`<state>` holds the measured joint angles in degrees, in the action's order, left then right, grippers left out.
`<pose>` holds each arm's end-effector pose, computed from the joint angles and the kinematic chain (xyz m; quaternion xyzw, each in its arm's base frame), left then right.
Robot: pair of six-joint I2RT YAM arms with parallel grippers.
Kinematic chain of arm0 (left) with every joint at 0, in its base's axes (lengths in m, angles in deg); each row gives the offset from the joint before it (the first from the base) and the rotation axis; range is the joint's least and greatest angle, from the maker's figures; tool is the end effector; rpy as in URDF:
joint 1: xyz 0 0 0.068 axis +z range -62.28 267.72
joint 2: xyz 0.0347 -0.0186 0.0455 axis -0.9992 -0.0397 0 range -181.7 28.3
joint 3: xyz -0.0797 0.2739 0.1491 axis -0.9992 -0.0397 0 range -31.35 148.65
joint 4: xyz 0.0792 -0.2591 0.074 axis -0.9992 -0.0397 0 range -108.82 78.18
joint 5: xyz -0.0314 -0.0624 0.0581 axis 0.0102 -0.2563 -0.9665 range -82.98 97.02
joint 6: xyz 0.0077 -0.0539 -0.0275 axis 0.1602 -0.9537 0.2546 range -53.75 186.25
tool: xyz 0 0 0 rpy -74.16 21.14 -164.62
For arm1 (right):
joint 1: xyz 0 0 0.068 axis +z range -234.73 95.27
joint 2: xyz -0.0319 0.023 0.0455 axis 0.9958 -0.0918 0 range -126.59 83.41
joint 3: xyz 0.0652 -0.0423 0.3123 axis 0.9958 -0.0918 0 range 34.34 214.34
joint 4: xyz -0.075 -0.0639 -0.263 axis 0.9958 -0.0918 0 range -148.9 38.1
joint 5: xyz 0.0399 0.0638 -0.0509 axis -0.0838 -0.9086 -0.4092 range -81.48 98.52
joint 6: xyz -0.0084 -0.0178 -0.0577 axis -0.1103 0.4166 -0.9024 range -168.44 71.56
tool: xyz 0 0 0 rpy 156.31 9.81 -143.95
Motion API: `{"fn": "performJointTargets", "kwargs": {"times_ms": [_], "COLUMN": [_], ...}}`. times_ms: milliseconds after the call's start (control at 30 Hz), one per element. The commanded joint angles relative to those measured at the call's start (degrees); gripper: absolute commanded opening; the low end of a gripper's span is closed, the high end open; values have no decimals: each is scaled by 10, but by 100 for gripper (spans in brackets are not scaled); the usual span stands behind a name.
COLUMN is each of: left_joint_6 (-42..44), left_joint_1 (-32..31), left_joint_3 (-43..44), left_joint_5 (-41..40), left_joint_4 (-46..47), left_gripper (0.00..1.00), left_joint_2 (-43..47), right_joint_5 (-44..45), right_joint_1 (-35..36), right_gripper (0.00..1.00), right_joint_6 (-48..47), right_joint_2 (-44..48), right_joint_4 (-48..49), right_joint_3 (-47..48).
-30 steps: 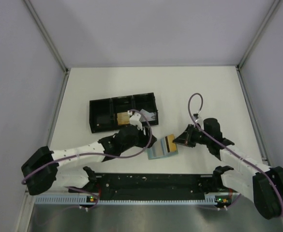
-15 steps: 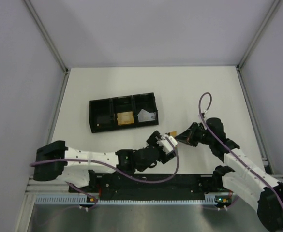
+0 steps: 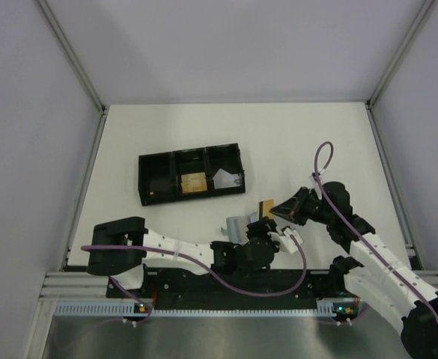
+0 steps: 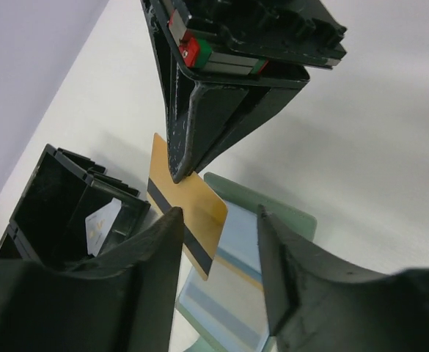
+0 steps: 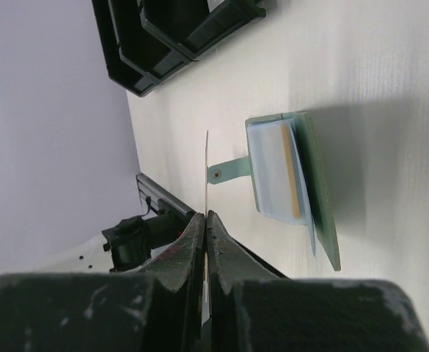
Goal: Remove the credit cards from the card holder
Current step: Place the credit card in the storage box.
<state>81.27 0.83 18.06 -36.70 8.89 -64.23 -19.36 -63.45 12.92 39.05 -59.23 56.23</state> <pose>0.0516 -0.3654 0.2491 0.4686 0.6467 -0.0524 0.5996 0.1438 0.0789 0.2305 0.1743 0.8302 0.4780 0.2280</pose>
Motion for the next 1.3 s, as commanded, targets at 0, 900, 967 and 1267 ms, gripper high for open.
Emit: {"fn": "performJointTargets", "kwargs": {"times_ms": [0,900,967,1267], "left_joint_6": [26,-339,-362,-402], "left_joint_1": [-2,203,247,449], "left_joint_3": [34,-156,-174,-143], "left_joint_5": [-65,216,267,367], "left_joint_4": [26,-80,-84,-245], "left_gripper": [42,0,0,0], "left_joint_2": [-22,333,375,412], "right_joint_5": [8,81,73,9], "right_joint_1": [7,6,6,6], "right_gripper": [0,87,92,96], "right_joint_6": [11,-192,-222,-265], "right_joint_2": [15,66,73,74], "right_joint_4": [4,-57,-62,-30], "right_joint_3": [31,160,156,119]}}
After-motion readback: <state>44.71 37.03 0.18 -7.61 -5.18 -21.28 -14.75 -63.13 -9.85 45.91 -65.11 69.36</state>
